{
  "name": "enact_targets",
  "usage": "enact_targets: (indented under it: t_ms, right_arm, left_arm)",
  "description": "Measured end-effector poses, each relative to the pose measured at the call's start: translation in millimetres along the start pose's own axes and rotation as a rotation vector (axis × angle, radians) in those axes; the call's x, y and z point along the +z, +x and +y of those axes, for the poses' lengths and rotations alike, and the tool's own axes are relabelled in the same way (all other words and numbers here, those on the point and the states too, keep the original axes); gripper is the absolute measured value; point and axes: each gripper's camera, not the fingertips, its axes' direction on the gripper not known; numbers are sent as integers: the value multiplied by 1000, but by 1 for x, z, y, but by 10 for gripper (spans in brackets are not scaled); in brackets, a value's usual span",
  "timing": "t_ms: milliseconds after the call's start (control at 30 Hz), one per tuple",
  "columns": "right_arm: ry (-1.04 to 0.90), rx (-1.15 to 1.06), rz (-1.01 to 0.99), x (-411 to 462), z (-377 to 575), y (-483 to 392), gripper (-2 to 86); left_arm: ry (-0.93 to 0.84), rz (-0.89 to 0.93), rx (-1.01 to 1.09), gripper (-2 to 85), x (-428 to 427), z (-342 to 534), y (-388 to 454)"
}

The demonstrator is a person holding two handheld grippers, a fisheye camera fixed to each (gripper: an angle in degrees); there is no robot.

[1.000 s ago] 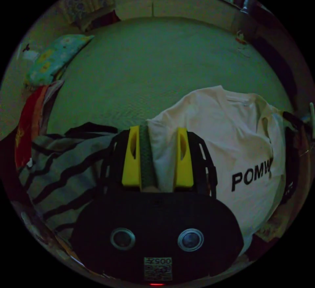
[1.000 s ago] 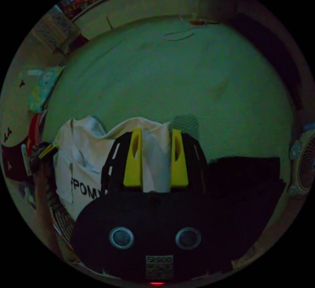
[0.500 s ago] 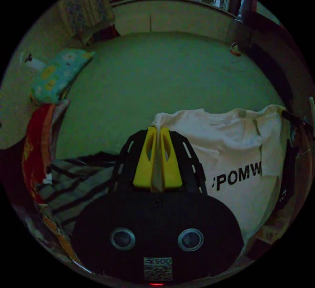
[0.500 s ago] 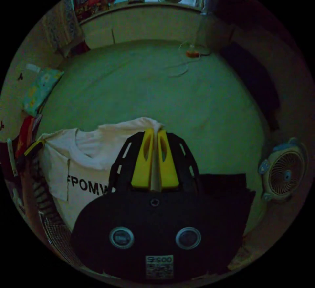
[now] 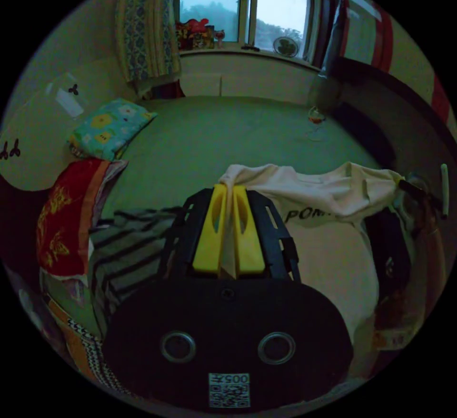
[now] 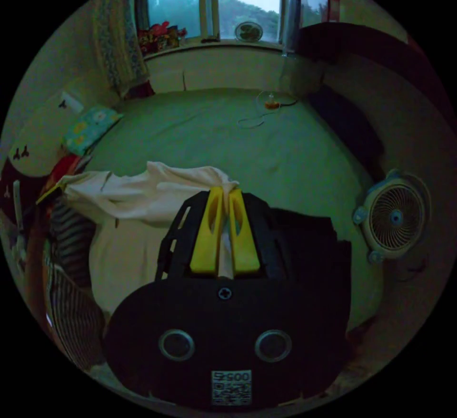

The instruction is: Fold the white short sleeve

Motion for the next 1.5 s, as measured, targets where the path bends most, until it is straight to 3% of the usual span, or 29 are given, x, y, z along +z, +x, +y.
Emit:
enact_targets:
  t_ms: [167, 367, 533, 867, 1000, 1167, 1333, 1500]
  right_arm:
    - [-109, -12, -62, -17, 116, 0, -12]
    - [-322, 29, -6, 19, 221, -6, 39]
    - [-231, 61, -139, -15, 277, 3, 79]
    - [-322, 31, -35, 7, 366, -28, 102]
    - [-314, 73, -12, 2, 382, -34, 84]
    - [-273, 38, -43, -29, 403, -41, -8]
    - [-240, 69, -85, -45, 426, -34, -9]
    - [-356, 136, -43, -29, 449, -34, 23]
  left_arm:
    - [-109, 58, 11, 27, -26, 111, 0]
    - [-381, 183, -46, 50, 16, 235, 1]
    - [-310, 182, -123, 76, -20, 308, -19]
    - [-383, 198, -105, 132, -13, 417, 12]
    - [-425, 130, -143, 106, -2, 440, 29]
    - [-437, 51, -52, 33, -31, 456, 48]
    - [-374, 77, -61, 17, -80, 479, 39]
    - [-434, 77, -111, 30, -81, 507, 37]
